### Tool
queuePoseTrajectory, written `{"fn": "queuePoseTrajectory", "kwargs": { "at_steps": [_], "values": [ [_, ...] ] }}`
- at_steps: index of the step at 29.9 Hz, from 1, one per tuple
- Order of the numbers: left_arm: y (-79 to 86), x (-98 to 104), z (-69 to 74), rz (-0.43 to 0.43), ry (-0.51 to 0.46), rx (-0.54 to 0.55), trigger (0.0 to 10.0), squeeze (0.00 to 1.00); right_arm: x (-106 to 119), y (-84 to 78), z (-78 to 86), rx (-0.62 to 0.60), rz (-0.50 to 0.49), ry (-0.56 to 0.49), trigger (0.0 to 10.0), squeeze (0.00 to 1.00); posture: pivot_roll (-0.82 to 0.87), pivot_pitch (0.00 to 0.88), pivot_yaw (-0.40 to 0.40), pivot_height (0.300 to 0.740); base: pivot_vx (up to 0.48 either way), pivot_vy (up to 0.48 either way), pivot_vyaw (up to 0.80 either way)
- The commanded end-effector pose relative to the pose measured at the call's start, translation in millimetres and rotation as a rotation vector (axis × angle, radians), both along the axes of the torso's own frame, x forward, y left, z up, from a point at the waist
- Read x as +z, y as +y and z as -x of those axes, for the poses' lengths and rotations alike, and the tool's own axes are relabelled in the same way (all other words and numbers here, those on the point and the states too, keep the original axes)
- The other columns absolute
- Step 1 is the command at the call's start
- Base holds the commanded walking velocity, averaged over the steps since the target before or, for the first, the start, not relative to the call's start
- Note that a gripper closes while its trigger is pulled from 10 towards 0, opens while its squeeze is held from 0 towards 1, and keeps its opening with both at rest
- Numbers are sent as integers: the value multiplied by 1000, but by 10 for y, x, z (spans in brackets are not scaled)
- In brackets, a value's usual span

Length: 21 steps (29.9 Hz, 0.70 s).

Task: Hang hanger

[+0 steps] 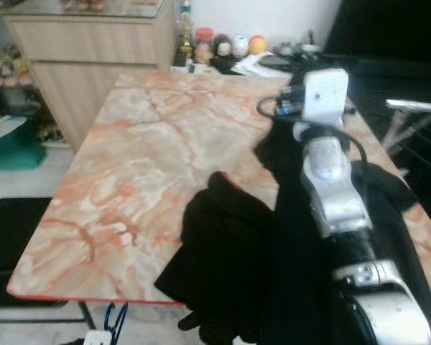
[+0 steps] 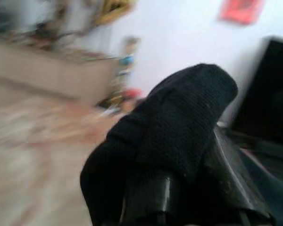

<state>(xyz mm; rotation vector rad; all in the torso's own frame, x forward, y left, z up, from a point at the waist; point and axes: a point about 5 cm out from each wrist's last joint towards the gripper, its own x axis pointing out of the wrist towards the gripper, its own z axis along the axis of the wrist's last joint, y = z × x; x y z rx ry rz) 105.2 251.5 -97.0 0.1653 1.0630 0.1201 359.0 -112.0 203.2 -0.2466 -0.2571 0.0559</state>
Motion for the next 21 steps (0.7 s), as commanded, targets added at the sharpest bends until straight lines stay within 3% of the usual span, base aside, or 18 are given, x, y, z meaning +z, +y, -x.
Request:
{"fn": "queuePoseTrajectory", "kwargs": {
  "at_steps": [1,3,5,7,13,14,15,16,17,21],
  "values": [
    [-49,-18,3,11,9,2,10000,0,99,-104,42,-19,23,-21,10000,0,27,0,-20,740,0,0,0],
    [-56,-22,7,11,15,-4,10000,0,-97,-128,156,-15,37,73,10000,0,20,0,-16,740,0,0,0],
    [-59,-22,6,11,16,-6,10000,0,-162,-145,194,-17,39,98,10000,0,20,0,-16,740,0,0,0],
    [-60,-23,2,10,20,-14,10000,0,-357,-240,320,-53,44,177,10000,0,15,0,-14,740,0,0,0],
    [-53,-19,-3,11,20,-20,10000,0,-416,-394,483,-133,41,228,10000,0,13,0,-8,740,0,0,0],
    [-53,-18,-5,11,20,-22,10000,0,-436,-406,504,-141,40,240,10000,180,9,0,-9,740,0,0,0],
    [-53,-17,-9,11,19,-24,10000,0,-471,-419,540,-150,40,263,10000,545,12,0,-11,740,0,0,0],
    [-53,-17,-9,11,19,-24,10000,0,-471,-419,540,-150,40,263,10000,545,12,0,-11,740,0,0,0],
    [-53,-15,-13,12,15,-21,10000,0,-514,-425,580,-152,33,285,10000,1000,12,0,-11,740,0,0,0],
    [-50,-12,-22,10,14,-27,10000,0,-548,-398,635,-159,19,314,10000,1000,16,0,-12,740,0,0,0]
  ]
}}
